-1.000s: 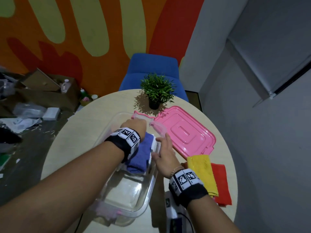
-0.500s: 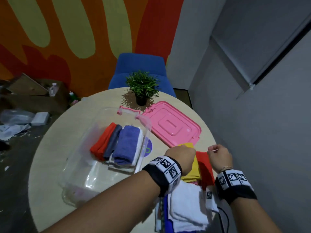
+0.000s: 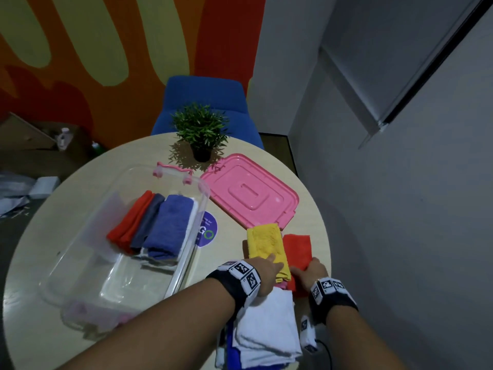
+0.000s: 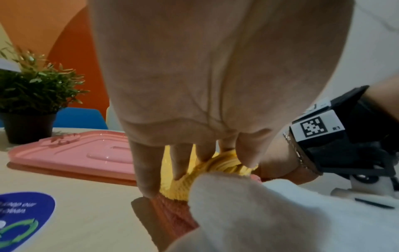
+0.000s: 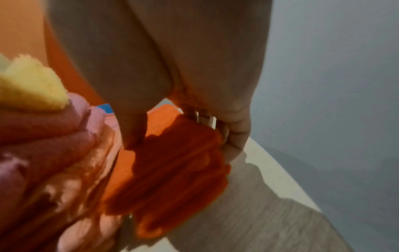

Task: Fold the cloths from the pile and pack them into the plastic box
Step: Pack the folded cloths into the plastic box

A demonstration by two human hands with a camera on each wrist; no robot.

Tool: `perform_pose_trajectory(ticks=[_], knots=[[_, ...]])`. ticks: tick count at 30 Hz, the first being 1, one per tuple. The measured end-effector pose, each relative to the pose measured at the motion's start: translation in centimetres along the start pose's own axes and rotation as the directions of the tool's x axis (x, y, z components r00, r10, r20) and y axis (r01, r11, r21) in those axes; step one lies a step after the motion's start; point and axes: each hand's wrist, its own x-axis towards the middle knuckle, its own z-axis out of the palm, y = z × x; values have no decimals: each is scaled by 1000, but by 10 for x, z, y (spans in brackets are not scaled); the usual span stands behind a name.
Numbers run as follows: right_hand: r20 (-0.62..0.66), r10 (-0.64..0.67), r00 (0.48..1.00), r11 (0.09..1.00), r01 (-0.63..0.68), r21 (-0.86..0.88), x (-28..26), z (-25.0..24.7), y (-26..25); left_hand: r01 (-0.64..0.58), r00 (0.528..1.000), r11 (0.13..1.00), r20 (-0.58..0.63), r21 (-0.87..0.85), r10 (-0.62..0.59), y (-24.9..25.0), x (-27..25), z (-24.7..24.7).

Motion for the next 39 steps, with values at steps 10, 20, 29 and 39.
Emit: perform_pose_trajectory(ticks=[10,20,29,39], knots=[[-51,33,998,990,-26,138,2,-25,-8,-51,993,964,-119,-261,20,0,-20,-1],[-357,-371,857,795,492,355,-88,-92,-109,-252,799,681,-545,-688,-255,-7,-48,-47],[3,-710,704,498,498,710,-149,-5,-223,-461,581,326,-559,-825,-592,-144,-96,-52],[156,-603,783,685,607,-403,-150,86,-238,188,482,441,-309,-878,-820,-277,-130,-7]])
